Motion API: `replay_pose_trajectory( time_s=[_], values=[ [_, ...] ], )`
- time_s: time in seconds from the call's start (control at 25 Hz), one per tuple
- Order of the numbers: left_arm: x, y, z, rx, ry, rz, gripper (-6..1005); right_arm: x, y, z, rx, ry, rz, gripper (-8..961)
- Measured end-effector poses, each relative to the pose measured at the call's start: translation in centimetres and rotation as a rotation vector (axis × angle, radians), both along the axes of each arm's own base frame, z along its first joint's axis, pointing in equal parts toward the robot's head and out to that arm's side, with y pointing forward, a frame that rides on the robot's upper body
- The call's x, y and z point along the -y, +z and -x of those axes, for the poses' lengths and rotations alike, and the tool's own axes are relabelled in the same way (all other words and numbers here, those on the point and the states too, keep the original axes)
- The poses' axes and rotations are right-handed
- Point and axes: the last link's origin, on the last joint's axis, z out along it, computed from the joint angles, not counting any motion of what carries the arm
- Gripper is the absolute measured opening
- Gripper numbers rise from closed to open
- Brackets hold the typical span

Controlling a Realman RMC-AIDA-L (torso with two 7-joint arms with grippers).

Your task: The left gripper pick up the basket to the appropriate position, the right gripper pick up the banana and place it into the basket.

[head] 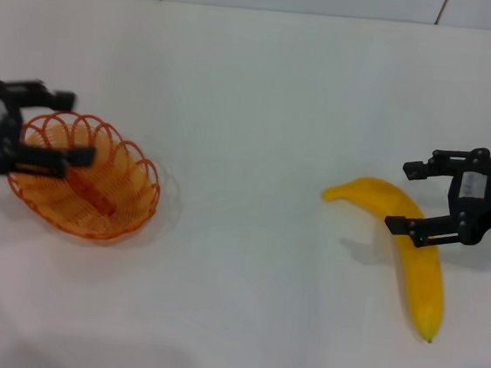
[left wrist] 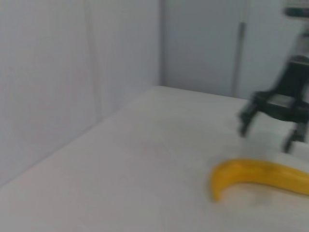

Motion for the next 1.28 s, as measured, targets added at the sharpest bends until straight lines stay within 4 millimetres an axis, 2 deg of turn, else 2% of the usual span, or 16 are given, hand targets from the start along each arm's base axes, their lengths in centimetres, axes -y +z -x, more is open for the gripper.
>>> replay_pose_trajectory(
  time_s=[0.4,0.64,0.88,1.28],
  values=[
    [-1.3,4.4,1.6,-0.014,0.318,-0.068,880,-0.1,0.0,0.0,0.001,-0.001,-0.005,862],
    [-2.0,6.4,1.9,-0.030,0.396,-0.080,875,-0.1,0.0,0.0,0.002,-0.002,-0.005,863],
    [-3.0,6.6,2.2,-0.128,0.457,-0.067,869,-0.1,0.0,0.0,0.001,-0.002,-0.004,863],
    [-4.2,5.9,3.4,-0.227,0.538,-0.096,860,-0.1,-0.8,-0.2,-0.014,-0.017,0.015,863]
  ],
)
